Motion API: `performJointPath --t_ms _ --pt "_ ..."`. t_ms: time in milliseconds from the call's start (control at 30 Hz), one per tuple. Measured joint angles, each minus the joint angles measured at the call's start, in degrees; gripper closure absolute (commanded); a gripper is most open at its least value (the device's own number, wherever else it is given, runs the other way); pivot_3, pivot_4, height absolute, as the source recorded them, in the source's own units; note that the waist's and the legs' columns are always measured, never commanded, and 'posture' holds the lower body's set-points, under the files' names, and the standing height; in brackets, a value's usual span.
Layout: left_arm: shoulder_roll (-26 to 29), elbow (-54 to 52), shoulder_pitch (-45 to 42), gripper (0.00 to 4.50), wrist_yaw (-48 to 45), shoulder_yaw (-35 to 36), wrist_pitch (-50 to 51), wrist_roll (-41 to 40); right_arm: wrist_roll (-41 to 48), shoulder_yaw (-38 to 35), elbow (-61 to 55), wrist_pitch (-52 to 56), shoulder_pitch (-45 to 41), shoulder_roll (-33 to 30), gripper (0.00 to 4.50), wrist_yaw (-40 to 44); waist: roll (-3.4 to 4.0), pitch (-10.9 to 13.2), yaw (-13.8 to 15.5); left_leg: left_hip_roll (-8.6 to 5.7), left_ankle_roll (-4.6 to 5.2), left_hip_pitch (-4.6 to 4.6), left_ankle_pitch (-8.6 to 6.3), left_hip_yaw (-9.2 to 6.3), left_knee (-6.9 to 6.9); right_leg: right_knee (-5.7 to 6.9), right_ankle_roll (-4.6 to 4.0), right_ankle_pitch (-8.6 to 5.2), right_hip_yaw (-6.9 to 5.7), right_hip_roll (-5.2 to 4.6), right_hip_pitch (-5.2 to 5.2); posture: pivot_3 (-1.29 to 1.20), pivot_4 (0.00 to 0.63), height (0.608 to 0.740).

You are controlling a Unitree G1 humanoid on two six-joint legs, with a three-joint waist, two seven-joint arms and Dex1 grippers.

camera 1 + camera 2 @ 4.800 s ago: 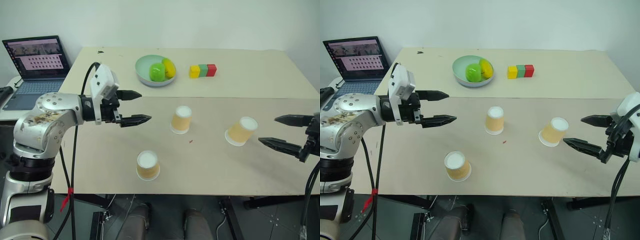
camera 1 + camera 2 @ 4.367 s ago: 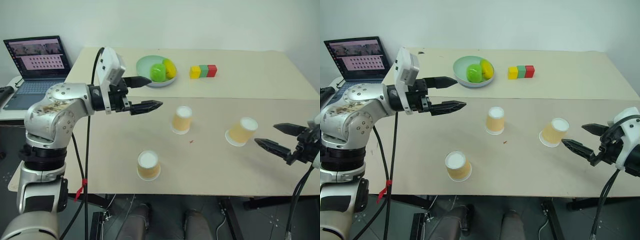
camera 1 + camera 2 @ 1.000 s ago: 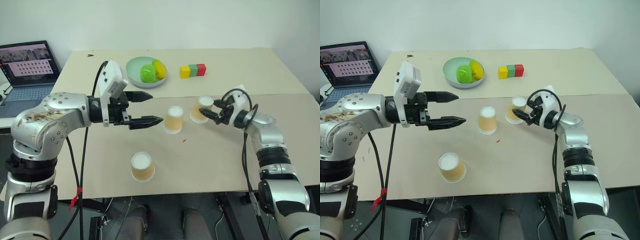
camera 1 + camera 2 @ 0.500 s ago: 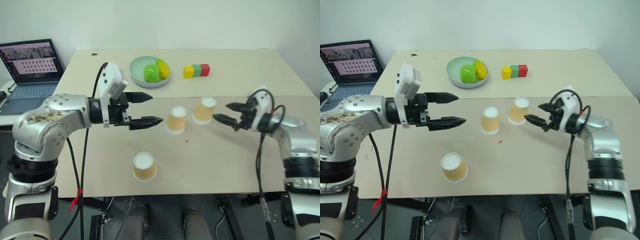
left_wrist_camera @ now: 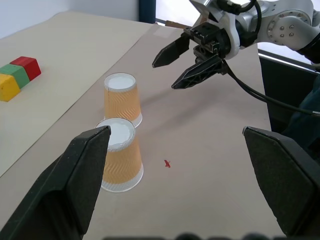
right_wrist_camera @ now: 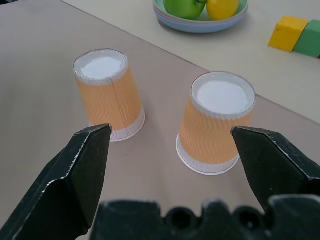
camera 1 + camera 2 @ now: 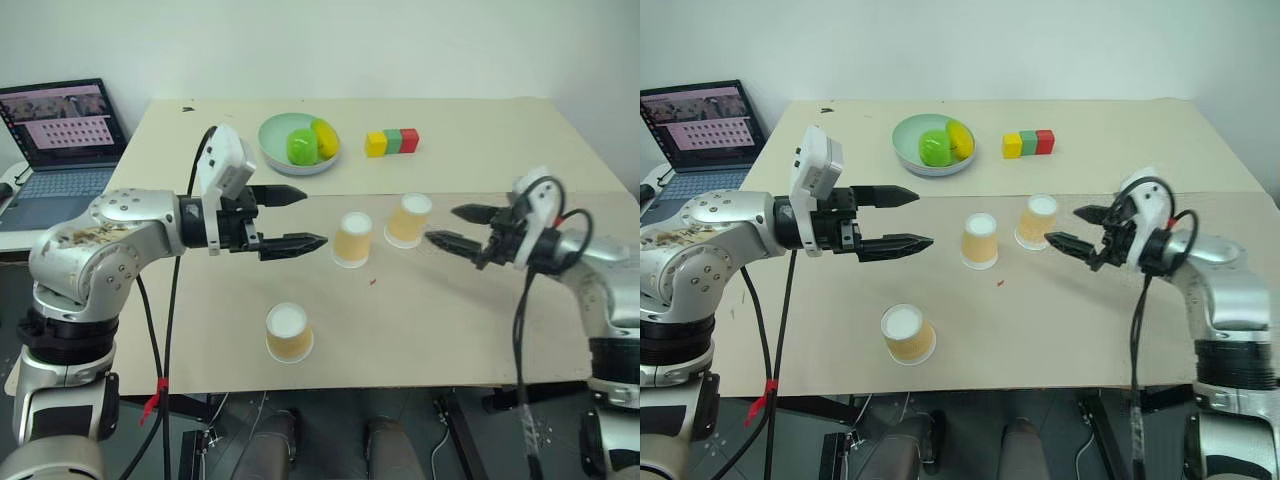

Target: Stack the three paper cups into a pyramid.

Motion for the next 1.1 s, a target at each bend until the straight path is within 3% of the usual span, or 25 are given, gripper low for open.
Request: performJointPath --t_ms 233,467,933,1100 --pt "0.87 -0.39 0.65 0.00 -0.25 0.14 0.11 -0.06 2.53 2.51 -7.99 3.37 -0.24 -1.67 0.03 3.32 0.01 0.00 0.28 0.00 0.00 -0.05 -0.01 0.00 -0.03 -0.01 0.01 -0.01 0.00 0.00 -0.06 0.00 0.150 0.740" --pt "2.84 -0.12 8.81 0.00 -1.26 -0.90 -3.92 4.43 9.14 2.44 -20.80 9.47 1.82 -7.77 0.03 6.86 0.01 0.00 0.79 0.04 -0.01 -0.04 -0.05 0.00 -0.01 -0.05 0.01 -0.01 -0.02 0.00 -0.03 0.00 0.150 0.740" --pt "-9.52 8.93 10.44 0.00 3.25 -6.35 -17.03 16.03 9.88 1.47 -21.93 10.53 2.08 -9.24 0.03 3.30 0.00 0.00 1.41 -0.01 0.02 -0.15 -0.08 0.00 0.00 -0.17 -0.02 0.01 -0.04 -0.06 -0.06 0.00 0.150 0.740" --pt "-11.59 10.79 9.67 0.00 3.37 -8.48 -19.91 19.18 9.87 0.35 -22.21 10.53 2.33 -9.45 0.03 2.39 0.00 0.00 1.43 -0.01 0.03 -0.14 -0.07 0.00 0.02 -0.16 -0.02 0.01 -0.05 -0.05 -0.04 0.00 0.150 0.740"
